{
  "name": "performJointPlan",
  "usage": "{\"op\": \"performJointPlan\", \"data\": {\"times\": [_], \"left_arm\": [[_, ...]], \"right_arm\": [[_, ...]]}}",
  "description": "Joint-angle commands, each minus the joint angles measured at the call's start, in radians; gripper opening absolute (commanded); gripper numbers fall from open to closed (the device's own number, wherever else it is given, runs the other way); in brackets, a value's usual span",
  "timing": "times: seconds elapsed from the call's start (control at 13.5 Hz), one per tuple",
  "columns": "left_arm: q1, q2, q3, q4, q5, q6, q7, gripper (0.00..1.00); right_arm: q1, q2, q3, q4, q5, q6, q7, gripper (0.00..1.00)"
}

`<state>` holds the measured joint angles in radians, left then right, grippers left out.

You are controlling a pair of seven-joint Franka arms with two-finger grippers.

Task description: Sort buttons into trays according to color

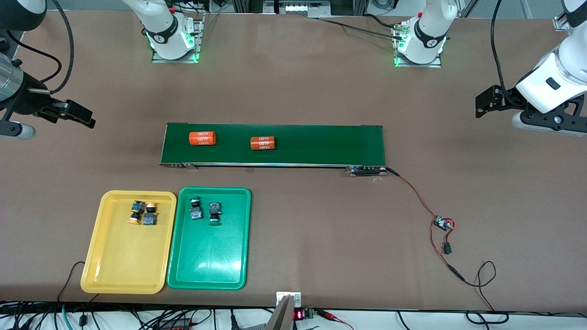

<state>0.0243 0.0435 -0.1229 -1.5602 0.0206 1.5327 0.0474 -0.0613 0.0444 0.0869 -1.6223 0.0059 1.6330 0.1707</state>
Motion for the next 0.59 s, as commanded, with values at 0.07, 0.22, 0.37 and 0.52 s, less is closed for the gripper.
{"op": "performJointPlan", "data": {"times": [0.07,0.22,0.37,0.52], "left_arm": [[0.002,0.003,-0.004,0.017,0.003,-0.002,0.009,1.0],[0.0,0.006,-0.003,0.017,0.001,-0.002,0.009,1.0],[0.0,0.006,-0.018,0.017,0.004,-0.002,-0.007,1.0],[-0.001,0.006,-0.033,0.035,0.006,-0.003,-0.058,1.0]], "right_arm": [[-0.008,0.002,0.004,0.01,0.003,-0.013,-0.013,1.0],[-0.008,0.002,0.004,0.01,0.003,-0.013,-0.013,1.0],[-0.008,0.002,0.004,0.01,0.003,-0.013,-0.013,1.0],[-0.008,0.002,0.004,0.01,0.003,-0.013,-0.013,1.0]]}}
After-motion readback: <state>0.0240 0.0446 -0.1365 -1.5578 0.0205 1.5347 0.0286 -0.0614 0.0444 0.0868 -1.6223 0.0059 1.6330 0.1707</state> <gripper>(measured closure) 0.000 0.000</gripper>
